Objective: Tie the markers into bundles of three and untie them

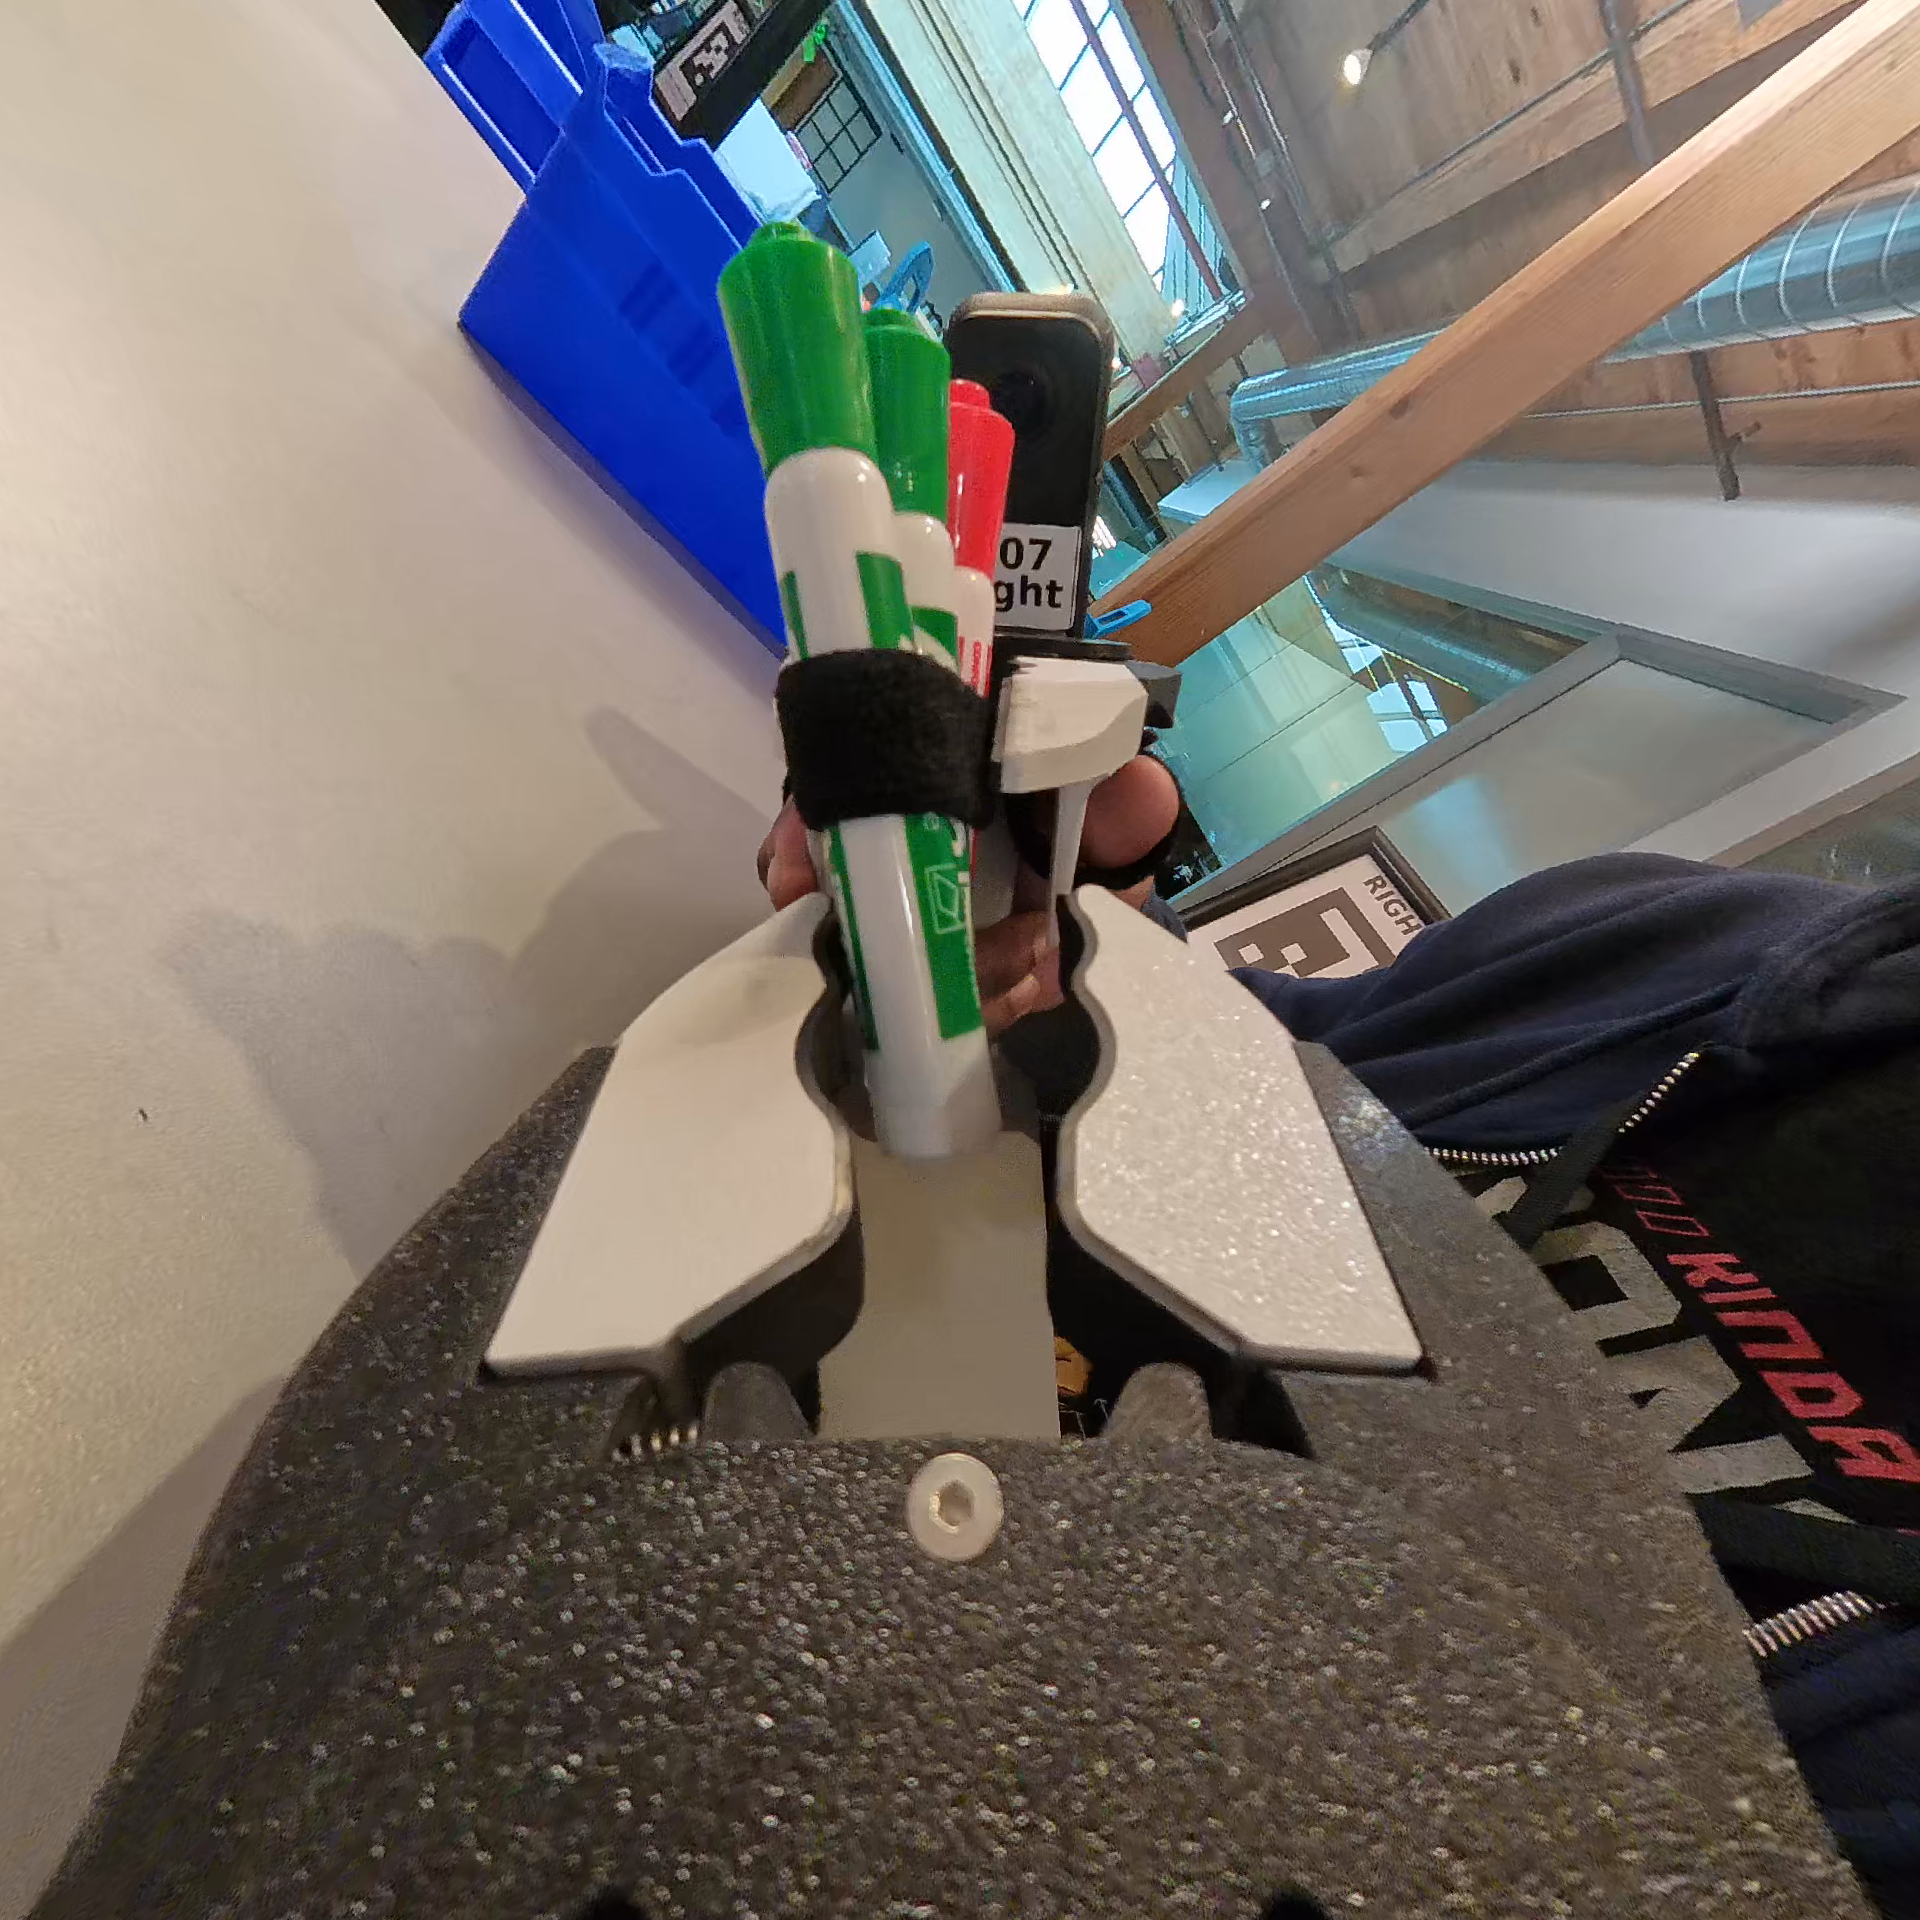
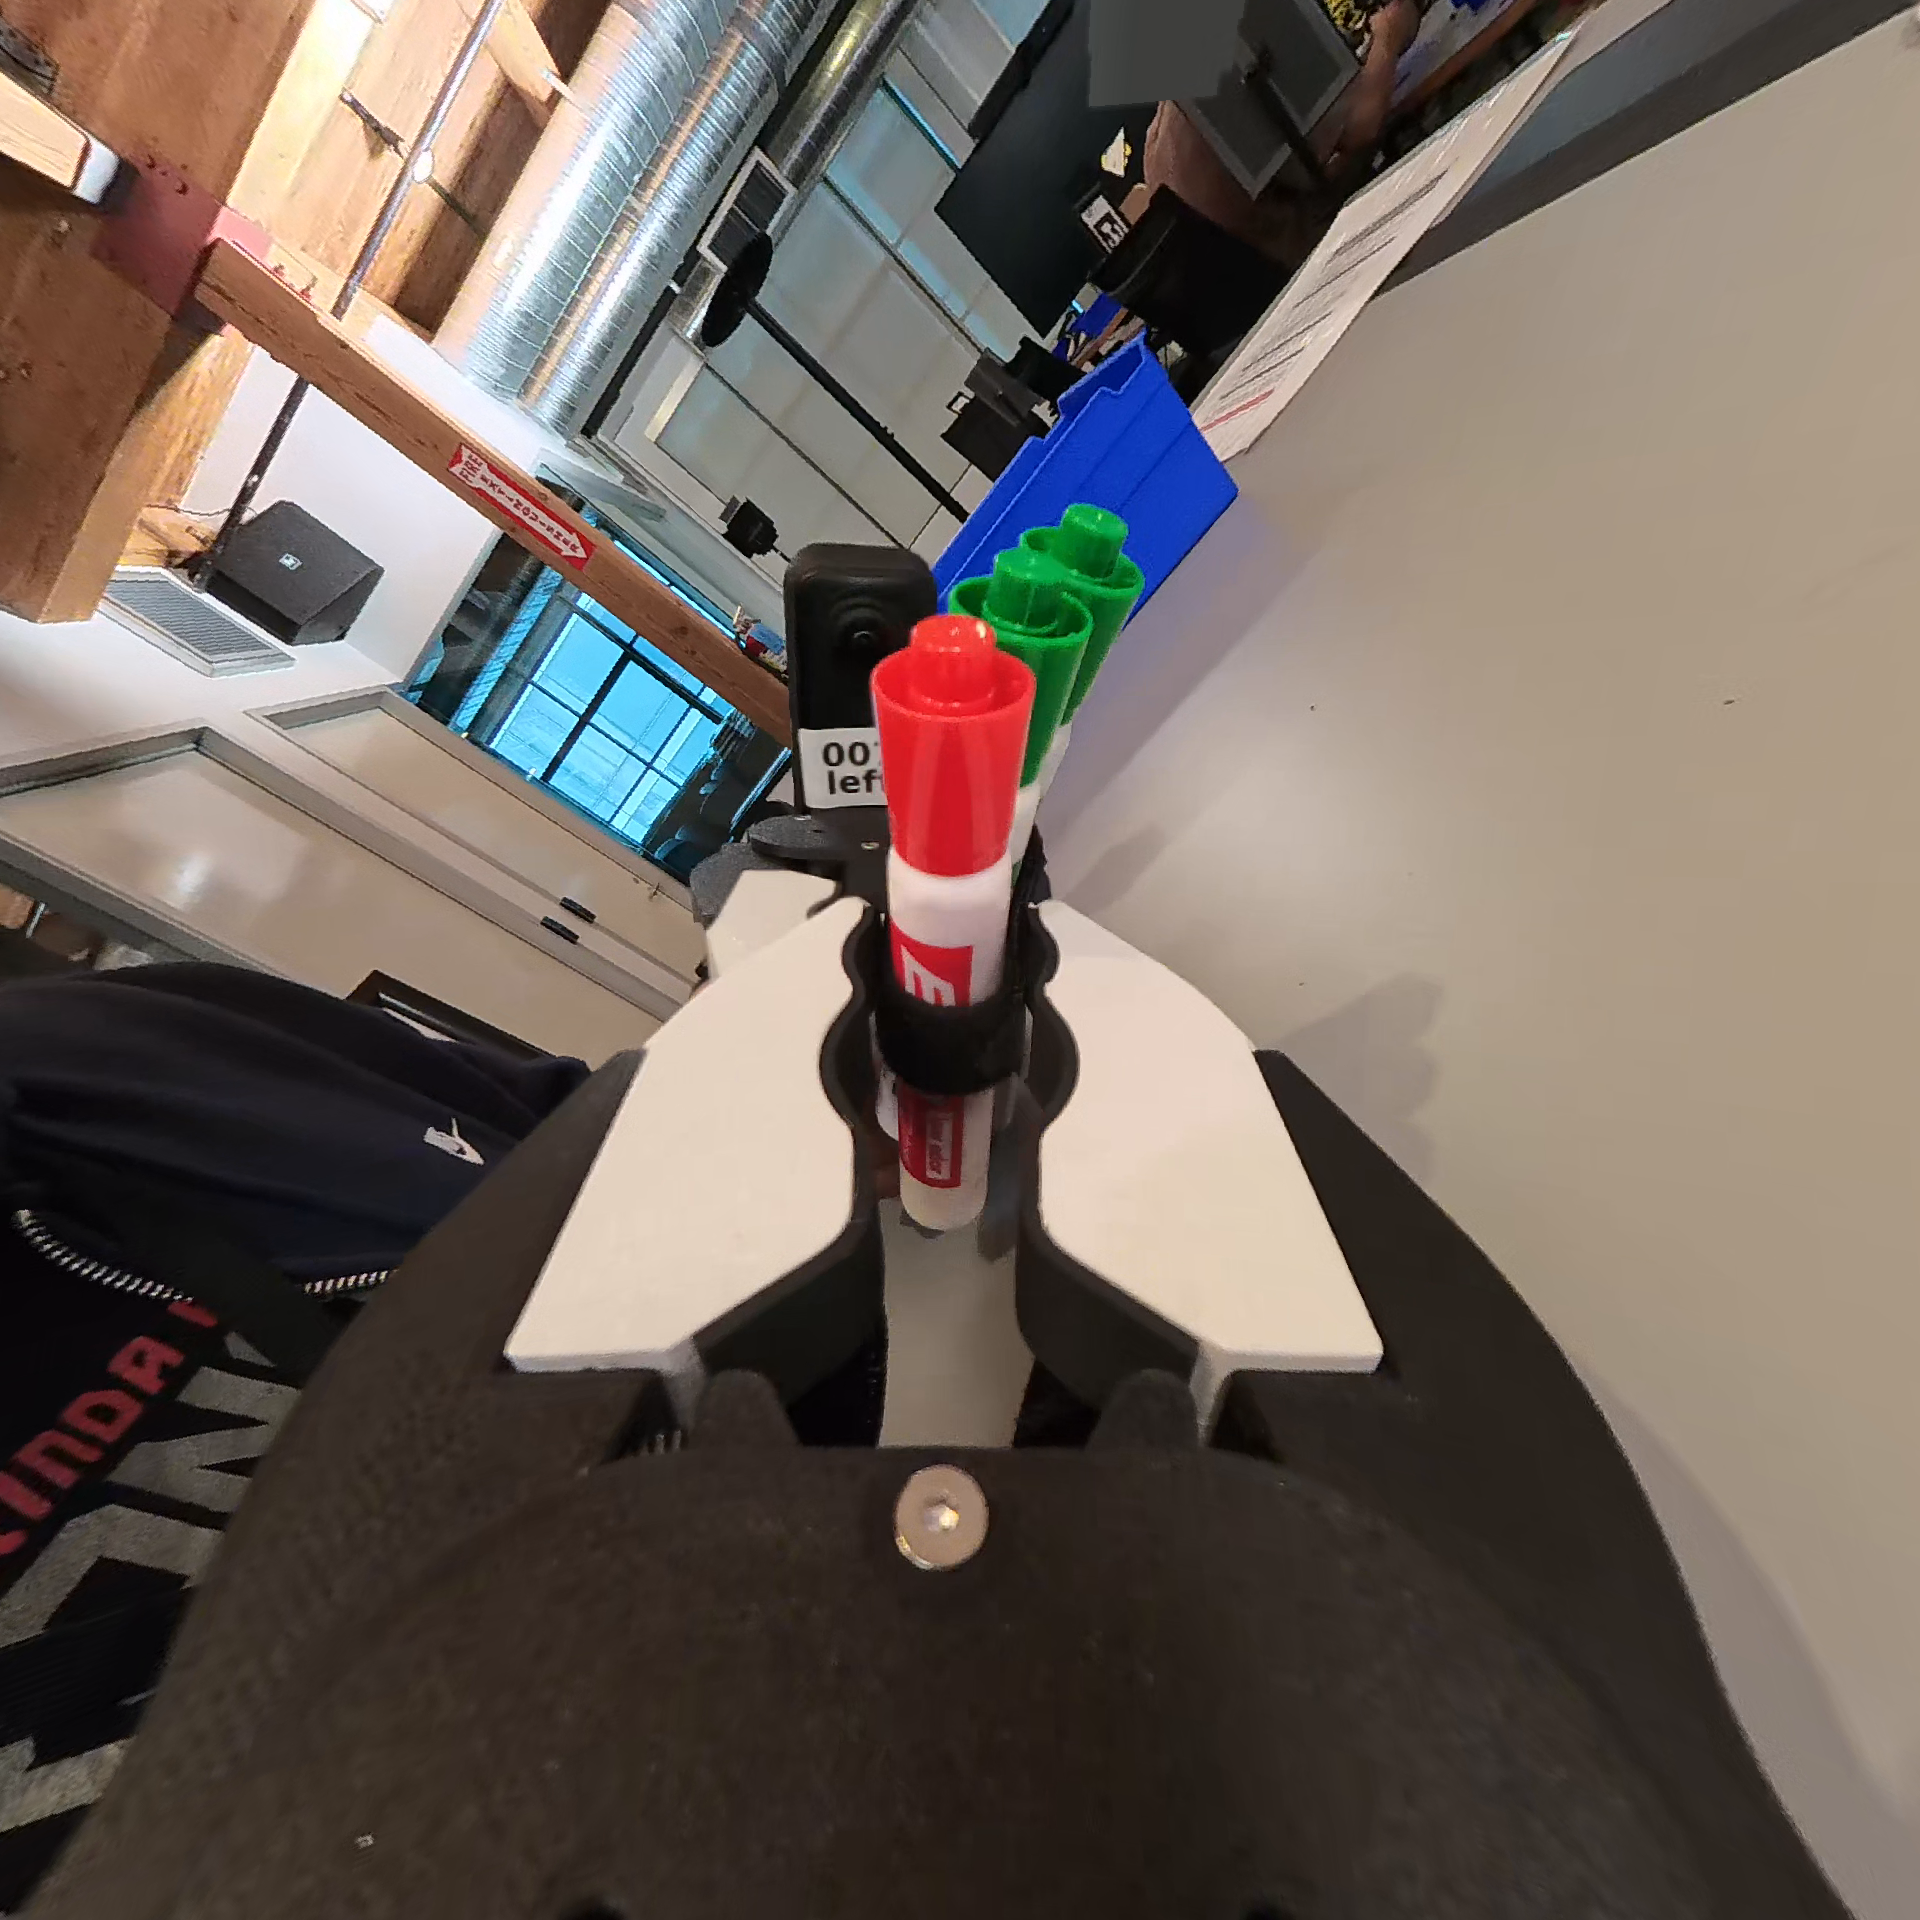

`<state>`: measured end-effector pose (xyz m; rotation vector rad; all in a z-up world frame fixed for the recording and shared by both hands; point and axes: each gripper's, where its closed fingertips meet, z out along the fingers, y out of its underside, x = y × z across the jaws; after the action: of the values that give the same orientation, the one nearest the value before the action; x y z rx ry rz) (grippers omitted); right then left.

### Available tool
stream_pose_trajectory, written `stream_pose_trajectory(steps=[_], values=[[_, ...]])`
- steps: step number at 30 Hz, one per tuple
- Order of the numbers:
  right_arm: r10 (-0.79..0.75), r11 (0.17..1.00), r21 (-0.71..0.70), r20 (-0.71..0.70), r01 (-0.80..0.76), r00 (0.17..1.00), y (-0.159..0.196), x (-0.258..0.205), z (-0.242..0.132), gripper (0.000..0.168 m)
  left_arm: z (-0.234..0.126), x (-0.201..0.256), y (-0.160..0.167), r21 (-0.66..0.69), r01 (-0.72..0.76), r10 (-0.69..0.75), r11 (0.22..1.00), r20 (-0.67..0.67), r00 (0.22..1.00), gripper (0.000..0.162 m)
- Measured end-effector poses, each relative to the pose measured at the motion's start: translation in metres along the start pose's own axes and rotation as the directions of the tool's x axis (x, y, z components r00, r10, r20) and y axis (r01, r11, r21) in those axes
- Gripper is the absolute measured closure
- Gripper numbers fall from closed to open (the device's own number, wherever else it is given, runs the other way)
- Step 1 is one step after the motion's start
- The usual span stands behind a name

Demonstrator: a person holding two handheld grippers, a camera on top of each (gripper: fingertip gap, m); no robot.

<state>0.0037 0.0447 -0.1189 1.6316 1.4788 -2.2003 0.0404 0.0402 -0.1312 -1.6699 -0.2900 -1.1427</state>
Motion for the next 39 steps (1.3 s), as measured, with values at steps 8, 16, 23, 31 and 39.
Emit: stream_pose_trajectory(steps=[8, 16, 23, 31, 39], values=[[-0.099, 0.995, 0.017, -0.055, 0.100, 0.994, -0.020, -0.006, -0.026, 0.143, -0.008, 0.000, -0.005, 0.010, -0.040, 0.040, 0.999, 0.015, 0.999, 0.119], [-0.312, 0.944, -0.038, -0.433, 0.329, 0.846, -0.113, -0.031, -0.183, 0.143, -0.015, -0.001, 0.003, -0.018, -0.076, 0.076, 0.997, 0.007, 0.997, 0.122], [-0.285, 0.944, -0.317, -0.656, 0.088, 0.698, -0.139, 0.033, -0.335, 0.143, -0.012, -0.001, 0.003, -0.024, -0.069, 0.068, 0.997, -0.015, 0.998, 0.126], [-0.146, 0.719, -0.636, -0.530, -0.278, 0.835, -0.048, 0.117, -0.350, 0.142, -0.009, -0.004, 0.005, -0.041, -0.093, 0.094, 0.995, 0.024, 0.995, 0.128], [-0.374, 0.663, -0.713, -0.581, -0.230, 0.723, -0.053, 0.157, -0.367, 0.131, -0.001, -0.001, 0.006, -0.067, -0.130, 0.130, 0.989, -0.002, 0.991, 0.128]])
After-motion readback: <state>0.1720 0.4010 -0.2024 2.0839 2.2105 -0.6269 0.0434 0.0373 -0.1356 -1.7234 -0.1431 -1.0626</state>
